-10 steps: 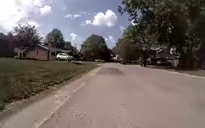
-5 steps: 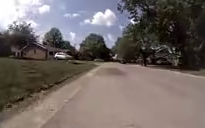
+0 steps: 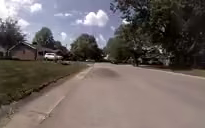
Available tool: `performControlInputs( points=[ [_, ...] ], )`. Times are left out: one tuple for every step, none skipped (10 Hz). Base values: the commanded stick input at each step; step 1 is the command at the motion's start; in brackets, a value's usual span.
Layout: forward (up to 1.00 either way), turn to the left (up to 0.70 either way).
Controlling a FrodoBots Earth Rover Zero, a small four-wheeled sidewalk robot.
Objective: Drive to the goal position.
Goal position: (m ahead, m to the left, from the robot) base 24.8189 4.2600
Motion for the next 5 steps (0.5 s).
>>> performControlInputs(
  points=[
    [1.00, -0.29],
    [1.00, -0.38],
    [1.00, -0.38],
    [1.00, -0.02],
    [1.00, 0.00]
  ],
)
